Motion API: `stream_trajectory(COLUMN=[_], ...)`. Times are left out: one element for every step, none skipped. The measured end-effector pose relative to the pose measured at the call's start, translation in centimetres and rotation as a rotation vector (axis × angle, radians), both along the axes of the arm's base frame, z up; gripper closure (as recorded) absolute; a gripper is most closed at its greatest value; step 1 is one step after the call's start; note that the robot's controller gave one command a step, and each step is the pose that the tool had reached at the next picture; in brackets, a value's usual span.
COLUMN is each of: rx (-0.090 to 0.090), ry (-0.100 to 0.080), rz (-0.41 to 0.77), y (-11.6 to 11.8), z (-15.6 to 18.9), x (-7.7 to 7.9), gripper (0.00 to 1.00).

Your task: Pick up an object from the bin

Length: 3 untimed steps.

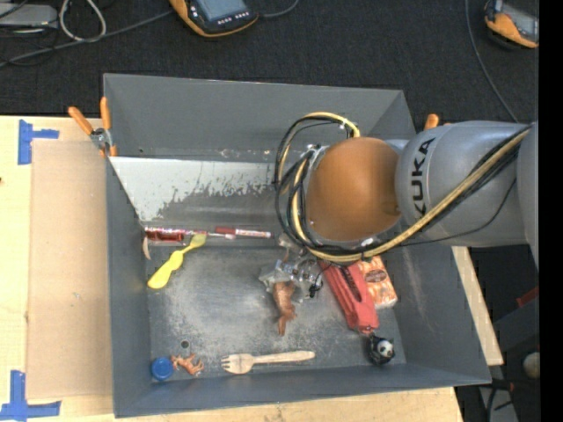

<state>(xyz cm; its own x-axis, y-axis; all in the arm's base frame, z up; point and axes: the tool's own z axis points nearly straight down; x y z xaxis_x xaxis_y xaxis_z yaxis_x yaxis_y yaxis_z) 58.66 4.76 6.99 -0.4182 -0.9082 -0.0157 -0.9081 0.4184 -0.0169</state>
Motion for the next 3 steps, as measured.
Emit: stream_trajectory(rx=[0.001,-0.002,-0.004], ry=[0.001,-0.001,-0.004], rz=[-0.003,0.224,0.402], y=[0.0,-1.6,-4.2], z=[0.0,0.0,0.0], x=[0.0,1.2,1.9], gripper=[1.00,1.00,1.00])
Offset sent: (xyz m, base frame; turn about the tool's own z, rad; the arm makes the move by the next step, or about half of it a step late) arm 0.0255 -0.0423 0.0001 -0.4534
